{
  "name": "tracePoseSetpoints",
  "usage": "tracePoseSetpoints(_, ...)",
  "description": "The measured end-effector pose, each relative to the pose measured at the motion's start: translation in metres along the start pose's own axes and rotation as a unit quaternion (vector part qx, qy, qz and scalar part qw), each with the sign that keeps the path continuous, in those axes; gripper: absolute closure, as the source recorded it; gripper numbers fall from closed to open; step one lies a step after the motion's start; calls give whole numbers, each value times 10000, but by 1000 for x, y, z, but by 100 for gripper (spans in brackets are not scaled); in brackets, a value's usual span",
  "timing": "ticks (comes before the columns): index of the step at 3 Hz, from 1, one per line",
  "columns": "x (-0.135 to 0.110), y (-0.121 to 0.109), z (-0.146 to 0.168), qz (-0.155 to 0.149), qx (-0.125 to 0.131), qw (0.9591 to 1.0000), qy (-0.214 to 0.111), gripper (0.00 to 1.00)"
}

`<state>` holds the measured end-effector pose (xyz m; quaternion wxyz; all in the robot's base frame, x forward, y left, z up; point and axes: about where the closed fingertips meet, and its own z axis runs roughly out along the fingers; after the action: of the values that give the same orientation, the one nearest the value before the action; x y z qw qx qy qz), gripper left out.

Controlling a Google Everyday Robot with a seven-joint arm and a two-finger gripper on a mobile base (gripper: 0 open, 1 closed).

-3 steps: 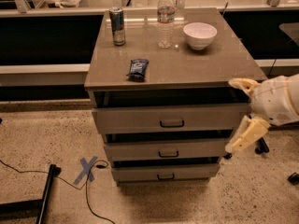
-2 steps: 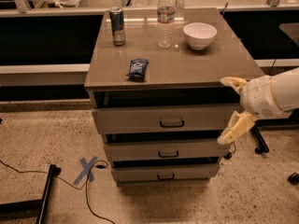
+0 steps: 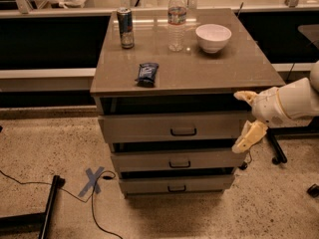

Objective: Open top drawer

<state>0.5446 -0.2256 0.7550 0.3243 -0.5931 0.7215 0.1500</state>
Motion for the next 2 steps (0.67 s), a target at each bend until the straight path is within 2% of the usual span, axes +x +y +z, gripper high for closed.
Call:
tracePoseSetpoints(1,25,-7,19,223,-166,9996,-25,0)
tracePoseSetpoints(2,48,-17,37,300,-131,9994,-96,0)
